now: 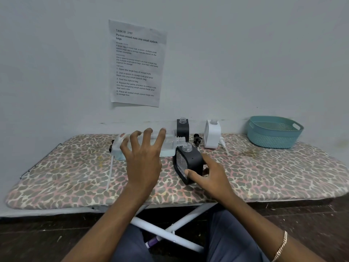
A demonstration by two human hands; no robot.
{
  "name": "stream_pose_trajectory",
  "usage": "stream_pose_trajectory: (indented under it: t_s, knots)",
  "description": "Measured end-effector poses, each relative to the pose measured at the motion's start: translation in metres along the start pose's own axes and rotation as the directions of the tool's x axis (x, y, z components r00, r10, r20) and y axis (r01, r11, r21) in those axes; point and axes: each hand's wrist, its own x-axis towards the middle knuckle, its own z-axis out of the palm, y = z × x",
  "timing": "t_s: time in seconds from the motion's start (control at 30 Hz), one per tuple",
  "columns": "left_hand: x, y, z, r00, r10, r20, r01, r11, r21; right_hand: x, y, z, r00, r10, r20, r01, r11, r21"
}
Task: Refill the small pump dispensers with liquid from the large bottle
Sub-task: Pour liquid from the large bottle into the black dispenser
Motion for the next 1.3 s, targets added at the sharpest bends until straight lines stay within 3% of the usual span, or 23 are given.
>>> stream_pose_trajectory:
  t_s: [1.3]
  knots:
    - [-0.0006,0.0012,-0.0012,1.000,0.010,-0.020,-0.010,1.000,-0.008,0.0007,0.0002,-0.0006,1.000,-0.014,-0.006,0.014,0.999,-0.029]
